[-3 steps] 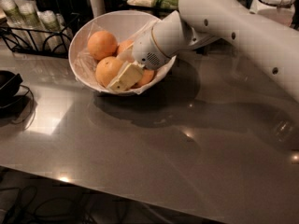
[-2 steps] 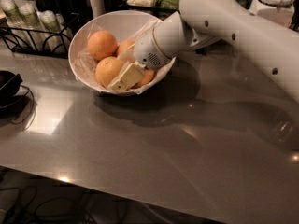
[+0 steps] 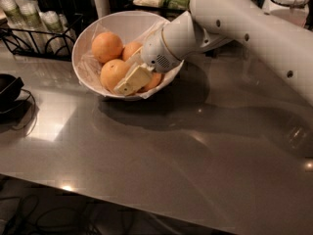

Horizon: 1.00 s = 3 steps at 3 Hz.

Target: Pick orange from white bowl

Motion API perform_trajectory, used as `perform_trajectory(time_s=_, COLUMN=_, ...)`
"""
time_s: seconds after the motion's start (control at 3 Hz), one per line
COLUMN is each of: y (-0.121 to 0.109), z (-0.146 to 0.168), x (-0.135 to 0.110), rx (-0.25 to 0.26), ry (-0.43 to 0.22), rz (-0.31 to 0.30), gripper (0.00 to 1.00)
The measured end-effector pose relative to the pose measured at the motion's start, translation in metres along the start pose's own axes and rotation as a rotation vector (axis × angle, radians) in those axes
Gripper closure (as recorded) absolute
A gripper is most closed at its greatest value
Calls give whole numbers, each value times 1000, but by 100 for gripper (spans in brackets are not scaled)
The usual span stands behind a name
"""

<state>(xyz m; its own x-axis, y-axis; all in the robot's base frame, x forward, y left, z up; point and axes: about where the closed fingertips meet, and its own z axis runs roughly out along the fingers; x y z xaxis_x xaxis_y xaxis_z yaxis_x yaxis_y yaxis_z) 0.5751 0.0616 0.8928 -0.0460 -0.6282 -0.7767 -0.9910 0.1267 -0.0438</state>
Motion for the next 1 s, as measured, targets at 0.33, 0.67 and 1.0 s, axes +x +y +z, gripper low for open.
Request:
perform_trajectory(time_s=0.33, y=0, z=0, x=0, rx=-1, ry=0, rz=0, gripper=100)
perform_trajectory(time_s=0.67, y=1, z=2, x=-1, rx=-7, ry=-3, rz=-2, gripper=100)
perform_trajectory(time_s=1.0, y=0, z=-3, x=-10, rx=-12, ry=-44, rz=3, gripper=100)
